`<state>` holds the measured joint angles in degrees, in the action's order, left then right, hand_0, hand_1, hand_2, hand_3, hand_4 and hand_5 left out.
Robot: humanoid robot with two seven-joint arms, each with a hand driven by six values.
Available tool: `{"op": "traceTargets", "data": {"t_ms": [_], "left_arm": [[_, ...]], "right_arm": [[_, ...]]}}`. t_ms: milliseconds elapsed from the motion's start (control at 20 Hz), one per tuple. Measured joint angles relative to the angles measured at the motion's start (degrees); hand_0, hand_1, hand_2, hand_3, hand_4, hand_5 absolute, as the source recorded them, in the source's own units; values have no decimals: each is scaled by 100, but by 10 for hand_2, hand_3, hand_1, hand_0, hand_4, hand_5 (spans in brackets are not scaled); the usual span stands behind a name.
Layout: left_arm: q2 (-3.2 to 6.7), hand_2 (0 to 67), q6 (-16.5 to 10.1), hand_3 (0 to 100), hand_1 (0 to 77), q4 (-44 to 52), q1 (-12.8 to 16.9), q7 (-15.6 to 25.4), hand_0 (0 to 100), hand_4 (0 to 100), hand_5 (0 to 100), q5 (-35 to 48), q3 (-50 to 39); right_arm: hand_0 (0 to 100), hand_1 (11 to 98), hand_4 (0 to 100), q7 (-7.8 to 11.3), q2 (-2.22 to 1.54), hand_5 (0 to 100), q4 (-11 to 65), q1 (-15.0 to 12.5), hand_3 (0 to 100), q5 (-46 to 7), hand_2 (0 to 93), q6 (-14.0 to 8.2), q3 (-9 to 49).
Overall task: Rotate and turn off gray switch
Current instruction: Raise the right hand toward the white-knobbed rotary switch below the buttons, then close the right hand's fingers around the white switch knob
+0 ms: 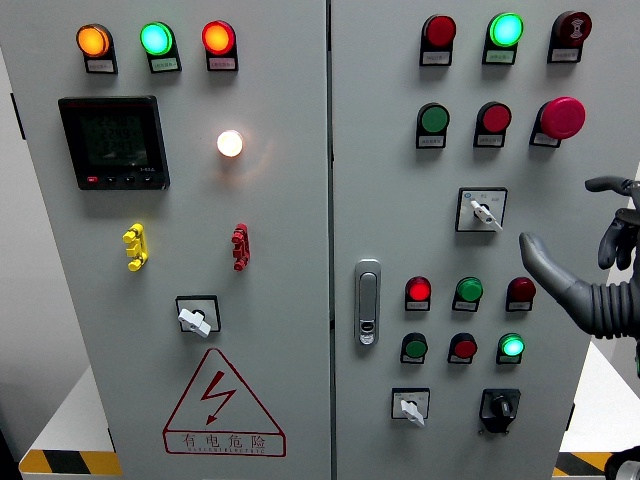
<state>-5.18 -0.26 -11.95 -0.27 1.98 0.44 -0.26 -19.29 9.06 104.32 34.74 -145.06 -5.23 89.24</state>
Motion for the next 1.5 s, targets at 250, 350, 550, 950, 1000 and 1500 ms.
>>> {"op": "traceTargets", "data": {"t_ms": [250, 350, 550, 950, 1000, 1500], "left_arm": [[0, 127, 0, 184, 0, 0, 0, 0, 0, 94, 123, 0, 0], [0, 127, 0, 184, 0, 0, 0, -1, 0, 94, 124, 0, 0], [0, 127, 0, 184, 0, -4, 0, -3, 0, 94, 124, 0, 0], [0, 127, 0, 184, 0, -1, 0, -2, 0, 94, 123, 0, 0], [0, 127, 0, 184, 0, -1, 0, -2, 0, 94, 123, 0, 0], [-1, 127, 0, 184, 0, 0, 0, -4, 0, 94, 123, 0, 0]], "right_arm": [[0, 458, 1000, -24, 0, 1000, -77, 50, 1000, 74, 569, 127, -3], [0, 456, 1000, -8, 0, 1000, -146, 68, 1000, 76, 570, 214, -3], [0, 454, 1000, 8, -1, 1000, -499, 257, 1000, 84, 568, 259, -3], [0, 452, 1000, 16, -1, 1000, -1019, 587, 1000, 84, 564, 262, -194], [0, 453, 1000, 15, -1, 1000, -1059, 609, 1000, 84, 564, 260, -215], [0, 458, 1000, 5, 6, 1000, -1310, 842, 1000, 82, 596, 267, -371]]}}
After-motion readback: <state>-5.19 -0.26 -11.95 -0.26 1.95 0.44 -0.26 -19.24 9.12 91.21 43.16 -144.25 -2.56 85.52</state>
